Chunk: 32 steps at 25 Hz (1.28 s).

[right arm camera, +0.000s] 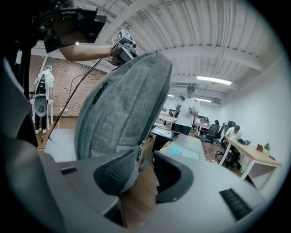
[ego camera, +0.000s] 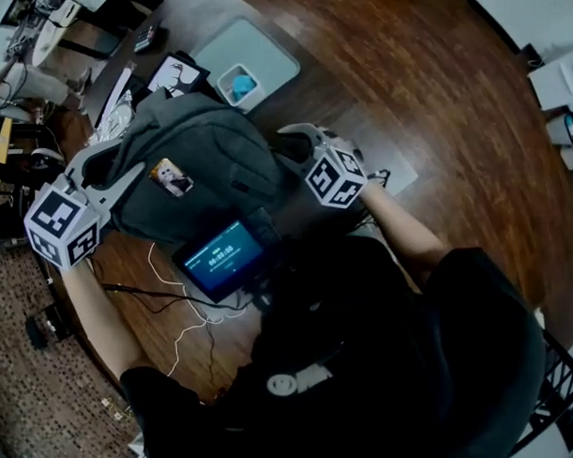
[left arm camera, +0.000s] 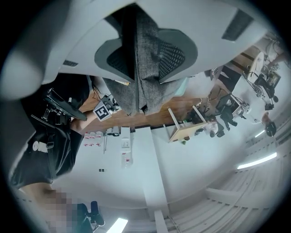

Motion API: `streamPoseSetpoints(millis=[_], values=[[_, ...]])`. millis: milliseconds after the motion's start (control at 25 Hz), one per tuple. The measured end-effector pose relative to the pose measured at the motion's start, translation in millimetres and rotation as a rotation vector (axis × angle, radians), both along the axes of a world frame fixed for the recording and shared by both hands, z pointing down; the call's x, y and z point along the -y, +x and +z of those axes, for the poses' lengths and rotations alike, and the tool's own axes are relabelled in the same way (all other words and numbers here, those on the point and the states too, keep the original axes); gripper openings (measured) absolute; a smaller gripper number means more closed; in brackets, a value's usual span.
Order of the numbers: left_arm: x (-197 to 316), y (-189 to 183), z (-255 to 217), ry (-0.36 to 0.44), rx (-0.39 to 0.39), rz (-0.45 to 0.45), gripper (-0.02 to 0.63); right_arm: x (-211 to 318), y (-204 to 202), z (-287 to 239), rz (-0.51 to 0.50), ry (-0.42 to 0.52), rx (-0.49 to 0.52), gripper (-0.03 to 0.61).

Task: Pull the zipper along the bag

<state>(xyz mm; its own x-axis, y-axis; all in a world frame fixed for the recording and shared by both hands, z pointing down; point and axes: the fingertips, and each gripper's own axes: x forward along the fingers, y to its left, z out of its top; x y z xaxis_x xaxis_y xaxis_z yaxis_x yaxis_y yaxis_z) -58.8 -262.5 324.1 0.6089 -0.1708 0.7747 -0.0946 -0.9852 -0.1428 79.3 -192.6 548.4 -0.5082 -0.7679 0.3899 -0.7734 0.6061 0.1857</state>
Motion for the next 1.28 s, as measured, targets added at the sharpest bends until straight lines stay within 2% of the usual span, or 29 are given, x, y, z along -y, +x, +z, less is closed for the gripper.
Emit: streamPoseSetpoints(millis=[160, 240, 360, 440, 600, 680, 920, 1080, 1280], values=[[-2, 1, -3, -0.007, -0.006, 0.001, 0.163, 12, -2, 11, 0.024, 0.006, -0.026, 0.152], [-3, 3, -3, -0.01, -0.004, 0.001, 0.163, 17, -5, 18, 0.034, 0.005, -0.002, 0.113], [-5, 4, -3, -0.011, -0.004, 0.002, 0.163, 23, -7, 15, 0.05, 0.05, 0.024, 0.098], [-5, 4, -2, -0.008, -0.005, 0.001, 0.163, 22, -8, 7, 0.026, 0.101, 0.01, 0.085], [-7, 4, -3, -0.007, -0.008, 0.008, 0.163, 9, -13, -3, -0.124, 0.25, -0.173, 0.064], [-8, 4, -3, -0.002, -0.012, 0.012, 0.163, 2, -15, -3, -0.192, 0.286, -0.236, 0.069], [-11, 6, -4, -0.02, -0.011, 0.022, 0.163, 12, -19, 4, -0.283, 0.272, -0.25, 0.077], [-12, 5, -2, -0.021, -0.009, 0.024, 0.163, 12, -23, 10, -0.355, 0.268, -0.269, 0.034], [-12, 4, -3, -0.02, -0.013, 0.021, 0.163, 11, -12, 2, -0.255, 0.252, -0.181, 0.026]])
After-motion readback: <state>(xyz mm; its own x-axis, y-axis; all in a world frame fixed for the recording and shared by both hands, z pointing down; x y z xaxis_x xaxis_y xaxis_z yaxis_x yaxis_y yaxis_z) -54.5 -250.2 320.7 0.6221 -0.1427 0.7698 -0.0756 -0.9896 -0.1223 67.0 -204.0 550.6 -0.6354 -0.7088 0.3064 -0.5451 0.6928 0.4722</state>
